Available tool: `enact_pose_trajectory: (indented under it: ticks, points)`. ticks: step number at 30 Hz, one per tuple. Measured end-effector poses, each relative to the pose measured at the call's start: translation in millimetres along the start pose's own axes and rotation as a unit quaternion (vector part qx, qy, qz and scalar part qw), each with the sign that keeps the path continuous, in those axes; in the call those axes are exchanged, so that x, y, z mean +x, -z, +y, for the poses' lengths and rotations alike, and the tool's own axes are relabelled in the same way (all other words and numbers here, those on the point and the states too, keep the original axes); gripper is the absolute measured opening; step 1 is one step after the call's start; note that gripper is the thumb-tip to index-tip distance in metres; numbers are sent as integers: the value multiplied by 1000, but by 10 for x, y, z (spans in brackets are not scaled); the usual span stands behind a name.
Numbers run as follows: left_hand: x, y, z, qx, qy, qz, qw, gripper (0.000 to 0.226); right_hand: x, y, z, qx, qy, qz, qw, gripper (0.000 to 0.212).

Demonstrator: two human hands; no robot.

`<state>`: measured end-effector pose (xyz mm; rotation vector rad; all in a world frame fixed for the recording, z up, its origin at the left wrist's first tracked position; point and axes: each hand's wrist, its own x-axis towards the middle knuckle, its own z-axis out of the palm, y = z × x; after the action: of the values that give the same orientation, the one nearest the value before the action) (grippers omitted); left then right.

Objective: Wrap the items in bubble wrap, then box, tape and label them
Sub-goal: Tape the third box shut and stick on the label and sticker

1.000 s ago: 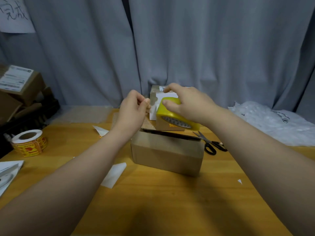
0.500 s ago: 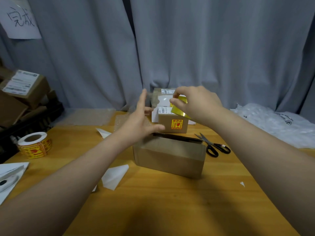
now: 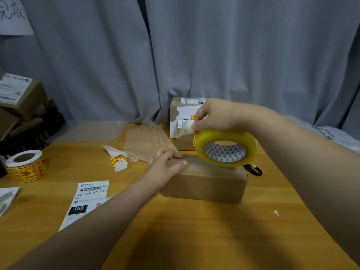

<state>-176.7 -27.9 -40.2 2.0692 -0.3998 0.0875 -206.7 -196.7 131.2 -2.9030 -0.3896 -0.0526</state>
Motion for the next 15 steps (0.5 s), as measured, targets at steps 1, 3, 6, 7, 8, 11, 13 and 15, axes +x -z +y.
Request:
enact_pose_trajectory:
  ticks: [1, 3, 6, 7, 8, 11, 13, 15]
  points:
    - [6, -12, 1, 0, 3, 2, 1000, 20, 54, -43, -23, -18, -6, -20, 1000, 15]
    - [15, 17, 18, -4, 6, -14, 1000, 27, 168, -145, -79, -50, -10, -57, 997, 14]
    - [-10, 201, 91, -23, 24, -81, 996, 48, 338, -228, -181, -100, -19, -91, 991, 23]
    - [-20, 272, 115, -32, 33, -94, 994, 62, 388, -239, -208, -112, -25, -103, 988, 27]
    - [-25, 328, 143, -34, 38, -91, 995, 74, 441, -243, -226, -122, -29, -114, 986, 28]
    - [-32, 379, 208, -61, 31, -37, 997, 73, 576, -281, -287, -163, -35, -150, 975, 21]
    - [-19, 346, 245, -86, 36, 0, 996, 66, 628, -308, -343, -195, -38, -163, 966, 27]
    - [3, 324, 251, -75, 39, 37, 996, 48, 650, -323, -387, -209, -44, -161, 963, 30]
